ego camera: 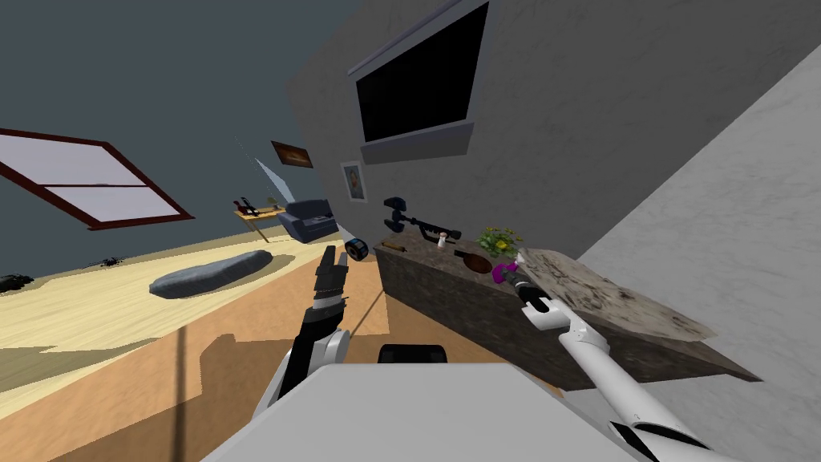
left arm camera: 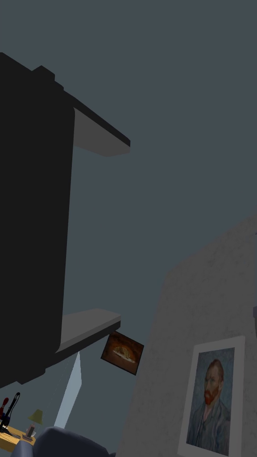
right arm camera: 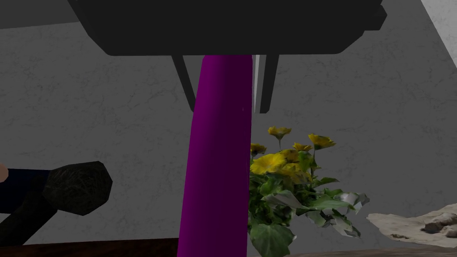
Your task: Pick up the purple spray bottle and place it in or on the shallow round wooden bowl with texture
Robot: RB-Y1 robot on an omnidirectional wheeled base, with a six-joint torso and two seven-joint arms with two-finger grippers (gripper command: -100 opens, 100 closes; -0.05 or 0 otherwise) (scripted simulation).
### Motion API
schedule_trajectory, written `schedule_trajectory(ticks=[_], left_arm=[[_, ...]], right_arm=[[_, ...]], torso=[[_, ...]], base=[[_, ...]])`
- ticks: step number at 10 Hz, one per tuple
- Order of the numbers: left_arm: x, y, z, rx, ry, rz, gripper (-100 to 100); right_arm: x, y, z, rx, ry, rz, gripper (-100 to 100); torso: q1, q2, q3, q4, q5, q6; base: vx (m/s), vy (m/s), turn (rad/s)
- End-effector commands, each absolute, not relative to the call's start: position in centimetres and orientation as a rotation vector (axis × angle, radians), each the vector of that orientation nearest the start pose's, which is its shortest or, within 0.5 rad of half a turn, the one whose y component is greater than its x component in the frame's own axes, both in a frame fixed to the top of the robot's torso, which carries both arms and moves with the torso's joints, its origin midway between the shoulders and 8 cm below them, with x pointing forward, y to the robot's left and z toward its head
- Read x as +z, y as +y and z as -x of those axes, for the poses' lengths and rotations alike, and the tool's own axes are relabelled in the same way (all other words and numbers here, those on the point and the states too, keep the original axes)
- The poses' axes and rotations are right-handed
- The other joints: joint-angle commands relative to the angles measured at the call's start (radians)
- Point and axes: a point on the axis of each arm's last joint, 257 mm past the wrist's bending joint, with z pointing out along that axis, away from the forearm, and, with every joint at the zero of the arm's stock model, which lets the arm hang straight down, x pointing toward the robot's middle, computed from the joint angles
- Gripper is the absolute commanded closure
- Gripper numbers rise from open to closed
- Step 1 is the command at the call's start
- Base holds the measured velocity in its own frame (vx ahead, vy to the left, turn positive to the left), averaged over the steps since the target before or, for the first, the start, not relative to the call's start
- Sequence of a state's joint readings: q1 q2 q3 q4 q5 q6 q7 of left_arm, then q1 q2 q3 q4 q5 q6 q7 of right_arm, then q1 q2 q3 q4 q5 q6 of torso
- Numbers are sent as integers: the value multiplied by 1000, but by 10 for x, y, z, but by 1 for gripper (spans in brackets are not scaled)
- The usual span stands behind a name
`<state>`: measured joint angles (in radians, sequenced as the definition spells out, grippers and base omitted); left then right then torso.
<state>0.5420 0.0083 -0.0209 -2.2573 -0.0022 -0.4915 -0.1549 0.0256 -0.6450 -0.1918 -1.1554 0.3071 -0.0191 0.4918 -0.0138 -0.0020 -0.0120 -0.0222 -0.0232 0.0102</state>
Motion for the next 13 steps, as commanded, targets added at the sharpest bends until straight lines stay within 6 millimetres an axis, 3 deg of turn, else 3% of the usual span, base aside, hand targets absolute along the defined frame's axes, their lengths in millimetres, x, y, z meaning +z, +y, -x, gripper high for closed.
schedule_trajectory(ticks=[1,2,6,7,10,11,13], left_arm=[[-1,278,-347,-1149,708,645,0],[-1,278,-347,-1149,708,645,0],[-1,278,-347,-1149,708,645,0],[-1,278,-347,-1149,708,645,0],[-1,278,-347,-1149,708,645,0],[-1,278,-347,-1149,708,645,0],[-1,278,-347,-1149,708,645,0]], right_arm=[[-297,-610,-449,-220,1779,-469,100],[-272,-622,-443,-217,1721,-491,100],[-293,-627,-409,-246,1771,-491,100],[-273,-640,-400,-252,1725,-514,100],[-285,-641,-370,-275,1764,-505,100],[-259,-652,-364,-280,1712,-516,100],[-266,-651,-342,-298,1743,-505,100]], torso=[[0,0,0,0,0,0],[-2,2,0,-2,-2,3],[-4,2,-1,-4,-3,4],[-4,3,-1,-4,-3,5],[-5,-1,-3,-6,-3,5],[-5,1,-3,-6,-3,6],[-3,-3,-5,-6,-1,4]], base=[[21,3,3],[52,20,176],[31,5,14],[41,20,172],[48,6,30],[60,18,142],[63,7,71]])
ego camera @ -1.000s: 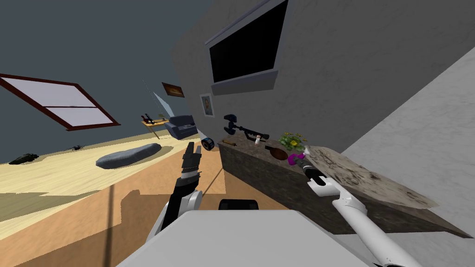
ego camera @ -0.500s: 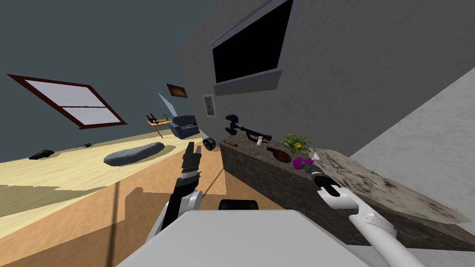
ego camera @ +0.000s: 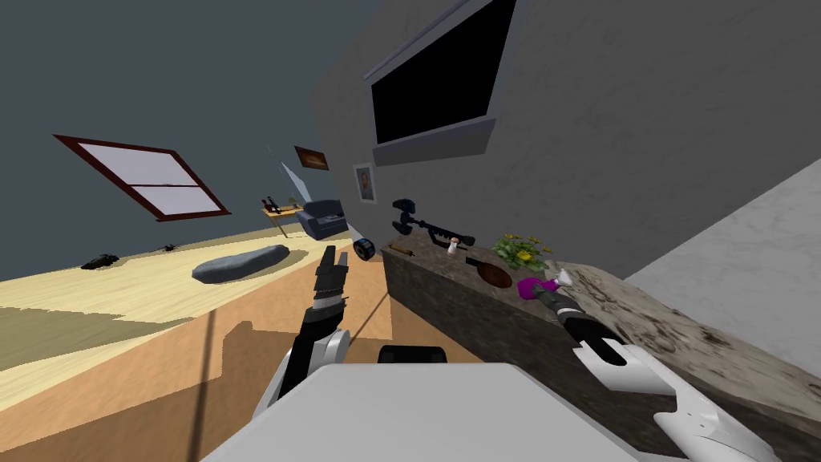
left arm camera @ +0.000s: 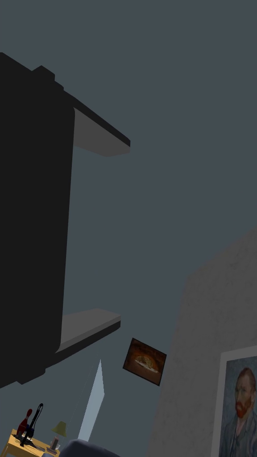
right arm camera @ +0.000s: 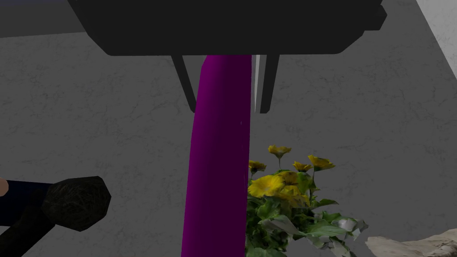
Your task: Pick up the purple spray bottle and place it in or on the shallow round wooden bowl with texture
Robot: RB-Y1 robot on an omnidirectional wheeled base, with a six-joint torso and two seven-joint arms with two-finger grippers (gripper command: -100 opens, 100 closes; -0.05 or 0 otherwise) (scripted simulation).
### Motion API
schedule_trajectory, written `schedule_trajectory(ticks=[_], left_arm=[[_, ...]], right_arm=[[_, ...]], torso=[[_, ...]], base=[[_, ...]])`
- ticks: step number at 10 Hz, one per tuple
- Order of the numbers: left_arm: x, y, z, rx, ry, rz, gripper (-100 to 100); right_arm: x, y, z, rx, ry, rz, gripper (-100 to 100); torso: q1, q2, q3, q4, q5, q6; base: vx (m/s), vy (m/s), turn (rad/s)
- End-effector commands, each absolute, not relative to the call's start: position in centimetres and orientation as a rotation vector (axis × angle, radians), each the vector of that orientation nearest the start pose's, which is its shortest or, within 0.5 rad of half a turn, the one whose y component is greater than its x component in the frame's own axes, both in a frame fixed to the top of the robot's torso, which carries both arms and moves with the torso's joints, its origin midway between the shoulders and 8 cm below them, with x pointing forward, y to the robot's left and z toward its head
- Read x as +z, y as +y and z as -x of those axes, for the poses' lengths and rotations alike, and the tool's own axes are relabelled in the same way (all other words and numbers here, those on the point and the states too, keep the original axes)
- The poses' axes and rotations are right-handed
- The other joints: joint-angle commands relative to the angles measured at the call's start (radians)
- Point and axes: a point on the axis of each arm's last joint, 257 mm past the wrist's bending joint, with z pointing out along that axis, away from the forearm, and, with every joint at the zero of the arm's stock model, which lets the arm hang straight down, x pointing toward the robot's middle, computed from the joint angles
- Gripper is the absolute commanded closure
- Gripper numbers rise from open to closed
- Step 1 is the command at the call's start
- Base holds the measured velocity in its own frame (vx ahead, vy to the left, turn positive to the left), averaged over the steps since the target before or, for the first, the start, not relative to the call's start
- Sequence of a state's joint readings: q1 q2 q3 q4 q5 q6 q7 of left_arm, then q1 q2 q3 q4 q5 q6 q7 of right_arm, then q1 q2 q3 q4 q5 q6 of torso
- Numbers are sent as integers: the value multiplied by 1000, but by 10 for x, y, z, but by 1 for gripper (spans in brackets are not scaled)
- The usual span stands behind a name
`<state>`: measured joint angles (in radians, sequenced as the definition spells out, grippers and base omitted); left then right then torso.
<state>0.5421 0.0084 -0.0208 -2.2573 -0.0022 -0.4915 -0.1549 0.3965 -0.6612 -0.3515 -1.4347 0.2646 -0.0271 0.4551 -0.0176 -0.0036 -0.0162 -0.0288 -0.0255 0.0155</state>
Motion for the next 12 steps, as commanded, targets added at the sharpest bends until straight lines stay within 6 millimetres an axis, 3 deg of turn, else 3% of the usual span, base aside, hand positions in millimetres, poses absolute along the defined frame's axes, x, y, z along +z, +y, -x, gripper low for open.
schedule_trajectory(ticks=[1,2,5,6,9,10,11,12], left_arm=[[-1,278,-347,-1149,708,645,0],[-1,278,-347,-1149,708,645,0],[-1,278,-347,-1149,708,645,0],[-1,278,-347,-1149,708,645,0],[-1,278,-347,-1149,708,645,0],[-1,278,-347,-1149,708,645,0],[-1,278,-347,-1149,708,645,0],[-1,278,-347,-1149,708,645,0]], right_arm=[[-272,-654,-333,-308,1759,-510,100],[-245,-662,-325,-316,1710,-510,100],[-256,-663,-297,-343,1757,-504,100],[-228,-670,-291,-353,1711,-501,100],[-236,-668,-265,-377,1758,-489,100],[-233,-667,-272,-370,1745,-487,100],[-234,-667,-270,-371,1748,-488,0],[-237,-674,-257,-414,1781,-477,100]], torso=[[0,0,0,0,0,0],[-1,2,1,0,0,1],[0,0,0,0,1,-1],[0,2,1,0,0,0],[1,-1,0,0,1,-2],[0,2,1,0,0,-1],[0,2,2,1,0,-2],[0,3,2,1,0,-2]], base=[[8,3,-21],[45,18,173],[44,3,27],[55,18,130],[46,4,45],[-2,1,-12],[0,0,0],[-18,117,78]])
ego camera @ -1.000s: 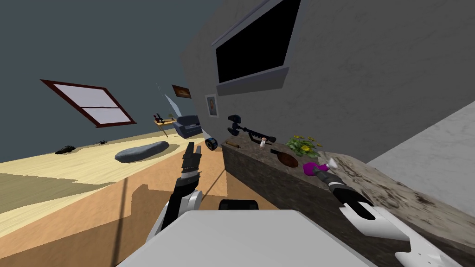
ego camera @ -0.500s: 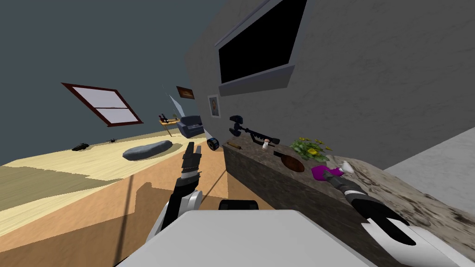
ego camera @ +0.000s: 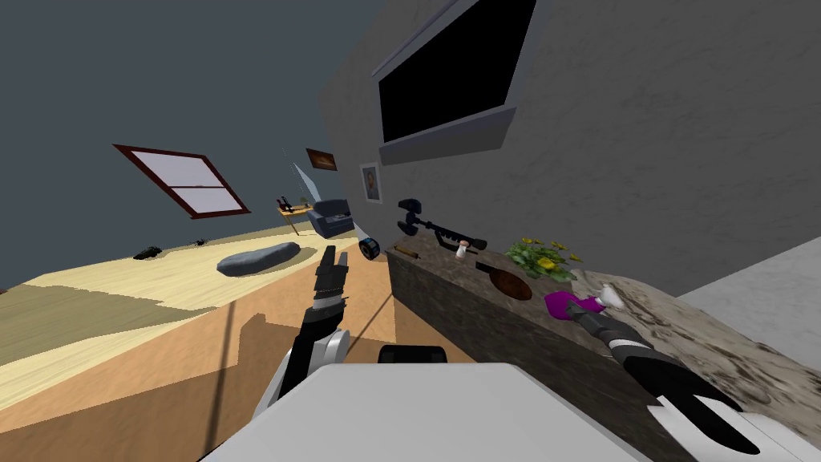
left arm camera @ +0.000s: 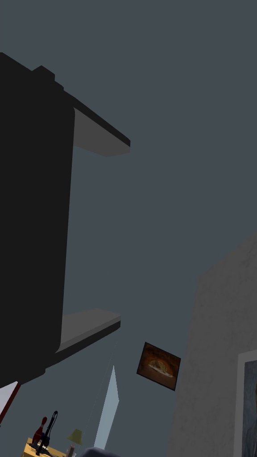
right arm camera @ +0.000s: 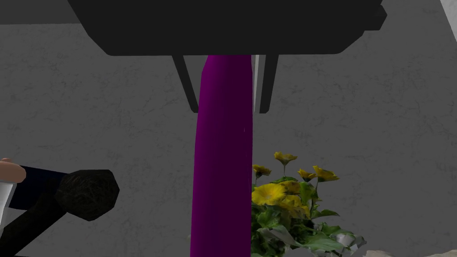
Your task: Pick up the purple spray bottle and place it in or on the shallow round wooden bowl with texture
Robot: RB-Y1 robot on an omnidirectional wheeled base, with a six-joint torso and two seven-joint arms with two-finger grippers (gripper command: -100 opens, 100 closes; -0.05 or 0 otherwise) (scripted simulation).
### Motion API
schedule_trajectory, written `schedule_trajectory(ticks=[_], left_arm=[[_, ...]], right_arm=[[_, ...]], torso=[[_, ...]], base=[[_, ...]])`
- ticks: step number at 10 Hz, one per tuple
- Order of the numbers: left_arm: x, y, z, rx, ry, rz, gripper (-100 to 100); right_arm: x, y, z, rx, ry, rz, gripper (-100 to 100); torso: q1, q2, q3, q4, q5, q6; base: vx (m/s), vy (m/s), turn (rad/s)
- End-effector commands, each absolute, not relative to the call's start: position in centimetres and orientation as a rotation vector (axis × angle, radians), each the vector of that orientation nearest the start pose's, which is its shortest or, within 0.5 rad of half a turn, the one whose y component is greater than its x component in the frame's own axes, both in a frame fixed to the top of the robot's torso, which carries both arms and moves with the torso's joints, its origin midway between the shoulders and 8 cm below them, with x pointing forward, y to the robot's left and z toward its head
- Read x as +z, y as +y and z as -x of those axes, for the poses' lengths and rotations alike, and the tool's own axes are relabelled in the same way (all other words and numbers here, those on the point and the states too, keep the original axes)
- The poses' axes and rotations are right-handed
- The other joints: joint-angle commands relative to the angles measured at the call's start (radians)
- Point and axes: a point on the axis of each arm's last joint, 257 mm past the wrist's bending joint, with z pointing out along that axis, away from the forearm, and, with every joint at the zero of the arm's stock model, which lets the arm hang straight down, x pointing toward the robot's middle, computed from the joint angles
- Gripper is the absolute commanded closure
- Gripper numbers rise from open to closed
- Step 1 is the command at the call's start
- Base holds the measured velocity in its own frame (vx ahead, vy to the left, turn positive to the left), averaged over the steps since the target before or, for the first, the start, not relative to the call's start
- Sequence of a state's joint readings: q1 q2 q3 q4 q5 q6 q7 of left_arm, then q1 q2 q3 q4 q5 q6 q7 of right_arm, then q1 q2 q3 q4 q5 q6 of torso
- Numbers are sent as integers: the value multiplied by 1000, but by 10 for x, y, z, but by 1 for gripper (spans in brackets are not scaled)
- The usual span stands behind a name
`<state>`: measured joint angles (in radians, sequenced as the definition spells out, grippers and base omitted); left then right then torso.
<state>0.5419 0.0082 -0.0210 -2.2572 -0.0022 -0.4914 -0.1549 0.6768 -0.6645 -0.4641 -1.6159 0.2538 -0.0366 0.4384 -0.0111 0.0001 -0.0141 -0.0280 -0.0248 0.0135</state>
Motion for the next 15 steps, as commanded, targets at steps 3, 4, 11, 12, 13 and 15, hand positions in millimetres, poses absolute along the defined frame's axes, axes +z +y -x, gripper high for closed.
schedule_trajectory(ticks=[3,4,11,12,13,15], left_arm=[[-1,278,-347,-1149,708,645,0],[-1,278,-347,-1149,708,645,0],[-1,278,-347,-1149,708,645,0],[-1,278,-347,-1149,708,645,0],[-1,278,-347,-1149,708,645,0],[-1,278,-347,-1149,708,645,0]], right_arm=[[-239,-694,-225,-515,1845,-461,100],[-238,-700,-217,-542,1862,-455,100],[-223,-729,-169,-717,1966,-384,100],[-221,-732,-165,-735,1978,-373,100],[-216,-736,-158,-764,1998,-355,100],[-210,-740,-152,-786,2015,-341,100]], torso=[[13,4,2,0,4,1],[13,5,3,1,5,2],[7,-5,-4,-3,5,1],[9,-6,-4,-3,6,1],[10,-6,-4,-3,6,1],[9,-10,-6,-4,7,0]], base=[[-51,244,28],[-18,167,14],[20,143,39],[38,183,30],[67,200,38],[111,126,19]])
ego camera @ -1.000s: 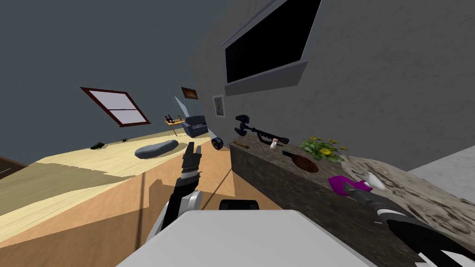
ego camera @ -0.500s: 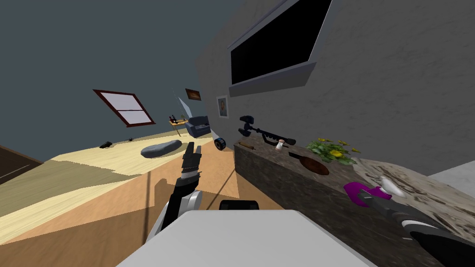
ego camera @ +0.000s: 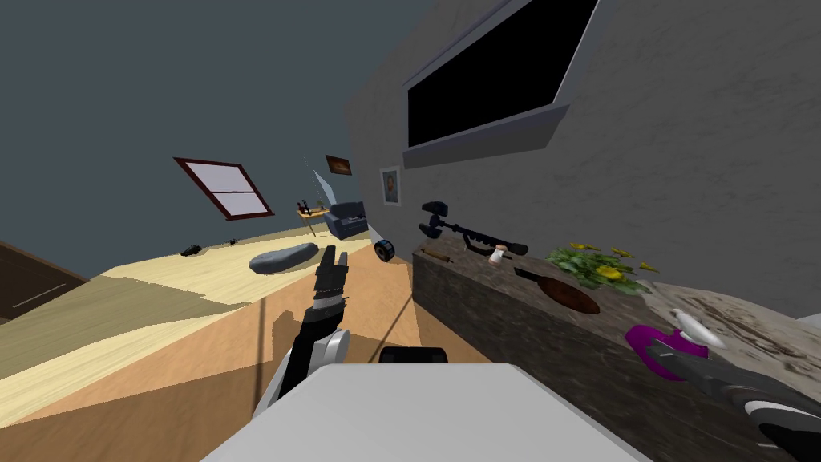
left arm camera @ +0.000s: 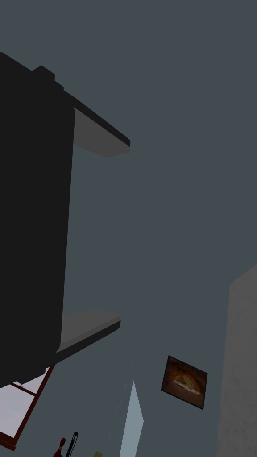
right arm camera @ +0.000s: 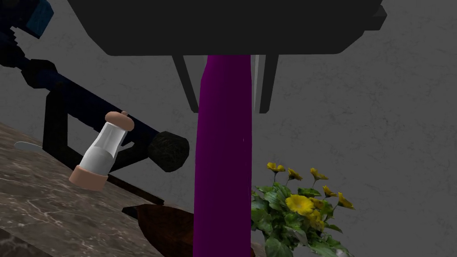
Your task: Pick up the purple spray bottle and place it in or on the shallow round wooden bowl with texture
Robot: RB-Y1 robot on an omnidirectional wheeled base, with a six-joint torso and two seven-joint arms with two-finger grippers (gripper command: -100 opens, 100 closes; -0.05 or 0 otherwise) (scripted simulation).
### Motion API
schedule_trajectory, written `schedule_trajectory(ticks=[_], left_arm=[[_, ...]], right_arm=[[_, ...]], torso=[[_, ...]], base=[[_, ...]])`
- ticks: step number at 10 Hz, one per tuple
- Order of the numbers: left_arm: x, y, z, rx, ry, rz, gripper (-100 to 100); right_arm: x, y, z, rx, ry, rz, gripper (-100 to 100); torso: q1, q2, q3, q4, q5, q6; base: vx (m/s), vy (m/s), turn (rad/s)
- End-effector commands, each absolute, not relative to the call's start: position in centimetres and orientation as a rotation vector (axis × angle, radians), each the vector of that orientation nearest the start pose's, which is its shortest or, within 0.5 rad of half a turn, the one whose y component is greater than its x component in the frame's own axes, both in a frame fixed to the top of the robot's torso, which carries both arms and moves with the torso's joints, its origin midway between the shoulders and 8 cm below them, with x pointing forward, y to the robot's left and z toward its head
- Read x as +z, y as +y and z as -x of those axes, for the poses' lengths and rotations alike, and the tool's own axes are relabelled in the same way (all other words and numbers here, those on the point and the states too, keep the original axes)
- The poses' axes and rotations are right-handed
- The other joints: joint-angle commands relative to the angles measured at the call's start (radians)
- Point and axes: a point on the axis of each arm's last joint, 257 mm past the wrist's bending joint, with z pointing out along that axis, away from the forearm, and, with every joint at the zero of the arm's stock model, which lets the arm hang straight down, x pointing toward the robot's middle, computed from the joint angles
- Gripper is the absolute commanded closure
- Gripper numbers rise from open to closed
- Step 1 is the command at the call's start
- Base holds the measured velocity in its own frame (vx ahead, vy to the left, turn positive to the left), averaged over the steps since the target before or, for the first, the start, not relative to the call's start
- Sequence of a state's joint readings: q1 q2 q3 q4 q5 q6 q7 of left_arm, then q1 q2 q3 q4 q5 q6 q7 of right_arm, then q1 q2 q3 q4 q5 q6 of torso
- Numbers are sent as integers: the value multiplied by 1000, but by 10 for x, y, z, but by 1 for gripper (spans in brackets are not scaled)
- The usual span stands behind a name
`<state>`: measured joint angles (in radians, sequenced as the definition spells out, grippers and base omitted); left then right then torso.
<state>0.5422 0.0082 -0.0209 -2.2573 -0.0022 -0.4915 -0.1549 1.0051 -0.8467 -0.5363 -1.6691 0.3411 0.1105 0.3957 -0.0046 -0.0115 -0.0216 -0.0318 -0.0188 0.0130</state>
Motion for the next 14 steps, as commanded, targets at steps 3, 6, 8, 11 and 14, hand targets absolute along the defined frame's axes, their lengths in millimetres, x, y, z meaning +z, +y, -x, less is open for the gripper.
schedule_trajectory(ticks=[3,6,8,11,14], left_arm=[[-1,278,-347,-1149,708,645,0],[-1,278,-347,-1149,708,645,0],[-1,278,-347,-1149,708,645,0],[-1,278,-347,-1149,708,645,0],[-1,278,-347,-1149,708,645,0]], right_arm=[[-195,-732,-164,-742,2004,-363,100],[-186,-721,-180,-680,1979,-394,100],[-178,-711,-193,-628,1959,-416,100],[-166,-693,-215,-541,1928,-447,100],[-156,-673,-235,-457,1902,-472,100]], torso=[[-8,-4,-2,0,-2,-1],[-21,1,1,1,-6,-1],[-22,3,2,2,-7,-1],[-25,6,4,3,-10,-1],[-26,5,4,4,-11,-2]], base=[[149,-9,-39],[86,-128,-34],[71,-131,-47],[58,-155,-47],[66,-153,-34]])
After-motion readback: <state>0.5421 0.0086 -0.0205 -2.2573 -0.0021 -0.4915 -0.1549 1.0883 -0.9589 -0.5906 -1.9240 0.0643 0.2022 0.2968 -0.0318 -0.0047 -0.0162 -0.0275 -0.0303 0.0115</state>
